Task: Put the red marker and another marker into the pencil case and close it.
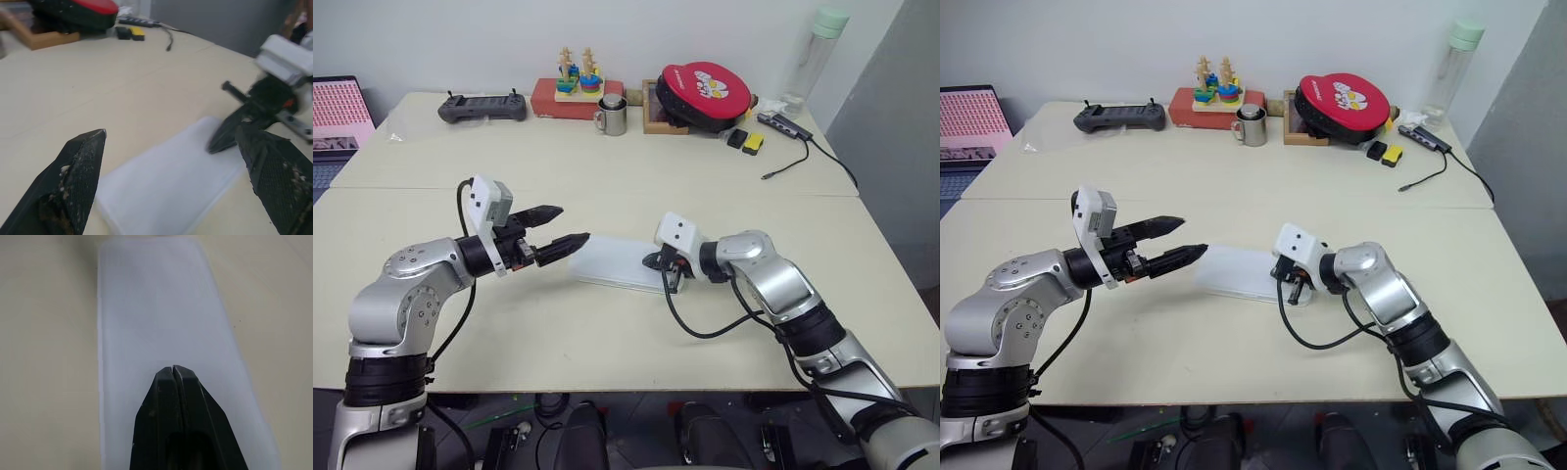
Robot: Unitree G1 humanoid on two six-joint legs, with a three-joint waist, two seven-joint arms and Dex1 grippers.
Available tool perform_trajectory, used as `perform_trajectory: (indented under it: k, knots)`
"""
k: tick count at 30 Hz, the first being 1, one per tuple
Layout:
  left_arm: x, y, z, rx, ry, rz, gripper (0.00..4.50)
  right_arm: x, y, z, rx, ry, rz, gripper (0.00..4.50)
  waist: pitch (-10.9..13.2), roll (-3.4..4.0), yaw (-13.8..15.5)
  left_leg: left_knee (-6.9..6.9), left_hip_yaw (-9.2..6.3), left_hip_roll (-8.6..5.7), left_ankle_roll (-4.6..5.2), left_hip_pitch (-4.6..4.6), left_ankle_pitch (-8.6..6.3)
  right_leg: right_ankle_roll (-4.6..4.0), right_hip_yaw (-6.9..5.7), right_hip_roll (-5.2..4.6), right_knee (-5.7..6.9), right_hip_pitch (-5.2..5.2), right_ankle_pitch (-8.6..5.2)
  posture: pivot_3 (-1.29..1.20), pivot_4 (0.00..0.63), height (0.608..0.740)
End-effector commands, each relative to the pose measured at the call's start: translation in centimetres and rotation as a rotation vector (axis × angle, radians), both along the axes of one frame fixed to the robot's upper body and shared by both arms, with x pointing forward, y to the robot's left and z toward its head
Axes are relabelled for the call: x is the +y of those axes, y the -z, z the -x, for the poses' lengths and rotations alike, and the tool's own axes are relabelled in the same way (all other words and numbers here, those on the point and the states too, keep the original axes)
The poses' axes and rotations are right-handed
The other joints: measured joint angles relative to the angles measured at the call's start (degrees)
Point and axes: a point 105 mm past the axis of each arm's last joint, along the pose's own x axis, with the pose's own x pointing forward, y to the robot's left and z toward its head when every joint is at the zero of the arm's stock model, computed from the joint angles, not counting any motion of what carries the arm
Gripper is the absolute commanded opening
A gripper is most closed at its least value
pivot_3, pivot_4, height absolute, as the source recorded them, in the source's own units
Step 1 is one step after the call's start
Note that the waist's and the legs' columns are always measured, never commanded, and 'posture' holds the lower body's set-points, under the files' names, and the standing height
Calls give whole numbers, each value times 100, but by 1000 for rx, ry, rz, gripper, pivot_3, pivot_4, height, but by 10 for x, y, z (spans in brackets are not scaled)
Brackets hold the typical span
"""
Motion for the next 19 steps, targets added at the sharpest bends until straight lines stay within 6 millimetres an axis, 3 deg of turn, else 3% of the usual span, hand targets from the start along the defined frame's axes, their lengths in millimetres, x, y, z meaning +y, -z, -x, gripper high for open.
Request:
perform_trajectory:
  k: [1, 4, 5, 6, 11, 14, 19]
  knots:
    - [29, 7, -23, -32, -199, -79, 4500, -24, -36, -11, -22, 147, -232, 178, 2, 2, 2, 0, 0, 0, 0, -1, 0, 0, 0, 0, 0, -1, 0, 0, 150, 740]
    - [52, 11, -36, -53, -324, -145, 4500, -71, -48, -16, -45, 295, -321, 658, 4, 0, 69, 2, 0, -2, 0, -9, 0, 2, -1, -1, 1, -5, 2, 0, 150, 740]
    - [55, 13, -36, -54, -330, -162, 4500, -81, -49, -17, -61, 330, -323, 1068, 4, 0, 81, 2, 0, -4, 0, -11, 0, 4, -1, -3, -6, -2, 3, 0, 150, 740]
    - [57, 14, -35, -56, -331, -170, 4500, -87, -50, -18, -74, 352, -325, 1185, 4, 0, 90, 2, 1, -4, 0, -11, 0, 3, 0, -3, -9, -2, 3, 0, 150, 740]
    - [83, 22, -25, -10, -361, -184, 4500, -134, -37, -13, -32, 505, -313, 2466, 4, 0, 84, -27, 6, -2, 0, -11, 0, -8, 1, -3, -32, -5, 6, 0, 150, 740]
    - [90, 21, -23, -6, -370, -189, 4500, -148, -29, -8, -15, 544, -289, 3085, 4, 0, 87, -41, 6, -2, 0, -10, 0, -13, -1, -3, -37, -7, 4, 0, 150, 740]
    - [93, 24, -23, 16, -368, -216, 4500, -150, -33, -6, -29, 550, -307, 4232, 4, 0, 45, -54, 7, -2, 0, -4, 1, -10, 0, -4, -42, -6, 2, 0, 150, 740]
